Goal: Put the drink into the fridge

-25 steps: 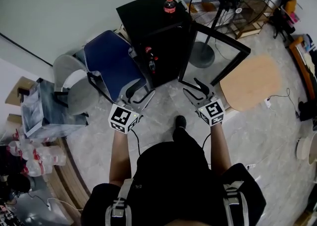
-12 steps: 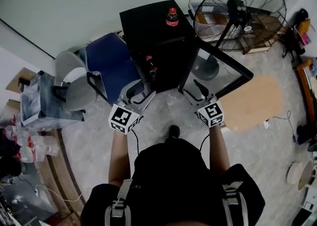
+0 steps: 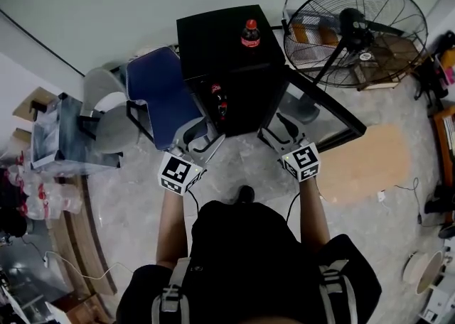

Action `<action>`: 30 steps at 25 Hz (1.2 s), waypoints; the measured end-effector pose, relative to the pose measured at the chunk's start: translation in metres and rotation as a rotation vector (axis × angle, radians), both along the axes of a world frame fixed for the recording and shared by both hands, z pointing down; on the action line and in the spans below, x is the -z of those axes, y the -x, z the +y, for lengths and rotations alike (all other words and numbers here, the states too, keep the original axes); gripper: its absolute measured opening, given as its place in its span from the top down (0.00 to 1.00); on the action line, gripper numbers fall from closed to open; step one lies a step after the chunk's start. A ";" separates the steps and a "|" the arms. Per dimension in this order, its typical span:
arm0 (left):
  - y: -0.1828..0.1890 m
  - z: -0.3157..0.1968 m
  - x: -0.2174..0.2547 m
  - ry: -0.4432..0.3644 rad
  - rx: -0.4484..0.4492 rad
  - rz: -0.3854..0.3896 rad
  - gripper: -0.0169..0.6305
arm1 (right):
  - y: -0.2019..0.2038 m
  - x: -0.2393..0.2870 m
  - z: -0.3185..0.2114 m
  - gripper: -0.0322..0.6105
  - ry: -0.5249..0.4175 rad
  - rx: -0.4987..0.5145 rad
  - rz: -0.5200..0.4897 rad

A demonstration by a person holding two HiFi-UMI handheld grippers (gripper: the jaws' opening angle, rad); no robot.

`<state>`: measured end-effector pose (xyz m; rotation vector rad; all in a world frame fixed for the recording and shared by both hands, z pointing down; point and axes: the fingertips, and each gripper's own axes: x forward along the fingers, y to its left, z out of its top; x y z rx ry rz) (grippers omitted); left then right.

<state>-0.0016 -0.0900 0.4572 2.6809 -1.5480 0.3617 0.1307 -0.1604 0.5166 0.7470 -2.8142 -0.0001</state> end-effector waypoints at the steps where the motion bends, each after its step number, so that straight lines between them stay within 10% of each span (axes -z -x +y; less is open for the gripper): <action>1: 0.000 -0.003 0.001 -0.004 0.004 0.001 0.59 | -0.001 0.001 -0.003 0.57 -0.002 0.000 -0.004; 30: 0.036 -0.142 0.008 -0.041 -0.135 0.035 0.60 | 0.050 0.036 -0.121 0.60 -0.047 -0.092 0.040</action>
